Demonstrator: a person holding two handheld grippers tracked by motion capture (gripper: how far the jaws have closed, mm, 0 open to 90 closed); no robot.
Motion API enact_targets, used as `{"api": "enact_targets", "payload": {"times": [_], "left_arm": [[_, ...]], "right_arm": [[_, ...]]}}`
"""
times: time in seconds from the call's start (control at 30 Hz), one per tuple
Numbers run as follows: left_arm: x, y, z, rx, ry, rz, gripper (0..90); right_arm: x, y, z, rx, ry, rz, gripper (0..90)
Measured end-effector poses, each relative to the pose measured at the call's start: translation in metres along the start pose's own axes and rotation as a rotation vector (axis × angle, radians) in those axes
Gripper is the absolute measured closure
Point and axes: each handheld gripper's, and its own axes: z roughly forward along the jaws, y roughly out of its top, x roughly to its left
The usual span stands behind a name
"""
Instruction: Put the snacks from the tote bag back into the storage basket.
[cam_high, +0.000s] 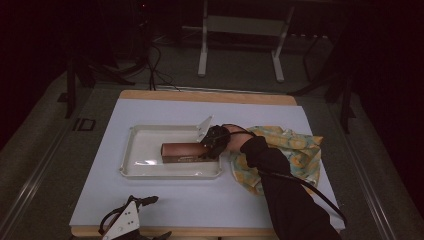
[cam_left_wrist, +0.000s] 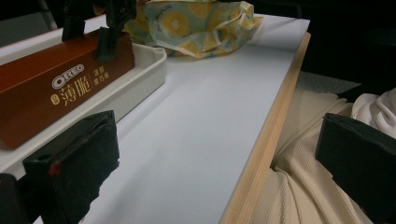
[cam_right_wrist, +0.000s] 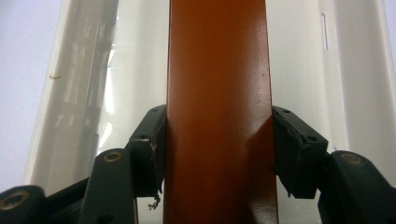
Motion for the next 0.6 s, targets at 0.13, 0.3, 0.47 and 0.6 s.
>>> {"api": "enact_targets", "payload": {"times": [0.13, 0.3, 0.47, 0.6], "left_arm": [[-0.0002, 0.0001, 0.0001, 0.001, -0.001, 0.001, 0.0], [0.0001, 0.0, -0.0001, -0.002, 0.002, -0.002, 0.0], [-0.0001, 0.0002, -0.0003, -0.004, 0.001, -0.001, 0.0], [0.0, 0.0002, -0.0001, -0.004, -0.001, -0.001, 0.0]], "right_arm": [[-0.0016, -0.0008, 0.0009, -0.001, 0.005, 0.014, 41.8], [-0.0014, -0.0003, 0.0023, 0.02, -0.006, 0.019, 39.5], [-0.0023, 0.0005, 0.0009, 0.022, -0.012, 0.018, 36.7], [-0.0032, 0.0013, -0.0052, 0.007, -0.017, 0.033, 35.0]]}}
